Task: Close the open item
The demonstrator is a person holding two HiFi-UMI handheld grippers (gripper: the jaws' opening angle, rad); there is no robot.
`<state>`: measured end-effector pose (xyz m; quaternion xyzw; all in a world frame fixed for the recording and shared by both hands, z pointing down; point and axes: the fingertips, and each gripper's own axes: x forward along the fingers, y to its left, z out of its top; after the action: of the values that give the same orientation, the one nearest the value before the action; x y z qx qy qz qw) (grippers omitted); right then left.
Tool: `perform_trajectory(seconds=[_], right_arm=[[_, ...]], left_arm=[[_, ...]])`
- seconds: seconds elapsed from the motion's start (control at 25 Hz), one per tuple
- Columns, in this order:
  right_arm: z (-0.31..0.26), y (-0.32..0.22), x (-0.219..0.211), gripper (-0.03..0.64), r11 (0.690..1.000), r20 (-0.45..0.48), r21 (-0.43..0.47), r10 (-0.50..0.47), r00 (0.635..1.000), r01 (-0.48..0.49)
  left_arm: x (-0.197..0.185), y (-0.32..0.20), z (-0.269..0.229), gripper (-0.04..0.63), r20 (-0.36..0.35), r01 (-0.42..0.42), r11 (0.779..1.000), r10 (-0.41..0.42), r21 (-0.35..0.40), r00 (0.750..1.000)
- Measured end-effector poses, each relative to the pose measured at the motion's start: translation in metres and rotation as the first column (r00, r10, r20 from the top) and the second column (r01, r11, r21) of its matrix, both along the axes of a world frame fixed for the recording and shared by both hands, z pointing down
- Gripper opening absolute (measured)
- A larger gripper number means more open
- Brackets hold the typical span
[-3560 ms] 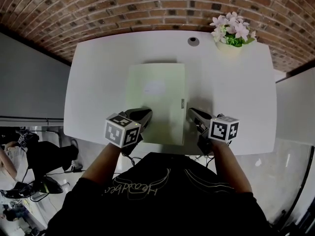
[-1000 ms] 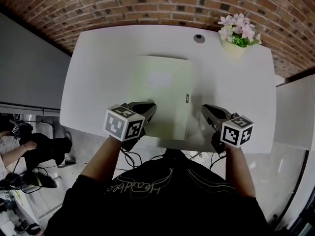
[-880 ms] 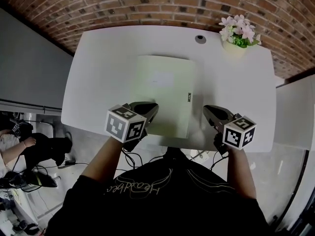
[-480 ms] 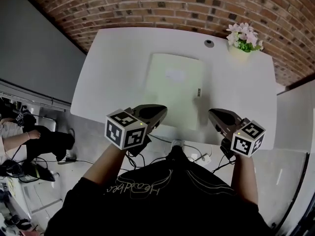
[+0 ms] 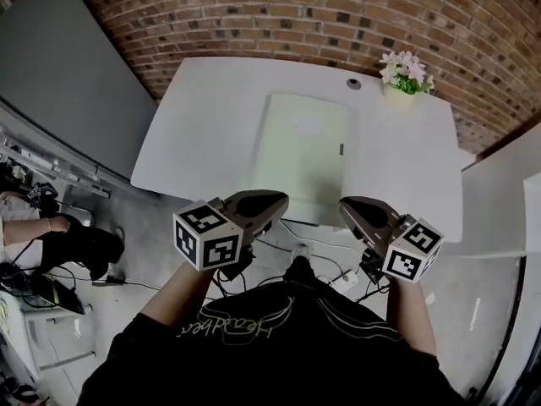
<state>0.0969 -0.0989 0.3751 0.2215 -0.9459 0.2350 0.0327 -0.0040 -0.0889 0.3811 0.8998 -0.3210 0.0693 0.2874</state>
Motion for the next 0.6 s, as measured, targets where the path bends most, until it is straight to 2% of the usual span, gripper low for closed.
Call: perform_trajectory(seconds=[0.12, 0.6], right_arm=[[-0.004, 0.034, -0.015, 0.003, 1.0, 0.041, -0.021, -0.015, 0.999, 0.016], [-0.005, 0.126, -0.049, 0.003, 0.995, 0.115, -0.095, -0.02, 0.993, 0.031]], left_arm=[[-0.003, 0.03, 0.0, 0.002, -0.041, 0.0, 1.0, -0.001, -0.011, 0.999], [-0.025, 0.116, 0.004, 0.002, -0.049, -0.005, 1.0, 0.005, 0.009, 0.999]])
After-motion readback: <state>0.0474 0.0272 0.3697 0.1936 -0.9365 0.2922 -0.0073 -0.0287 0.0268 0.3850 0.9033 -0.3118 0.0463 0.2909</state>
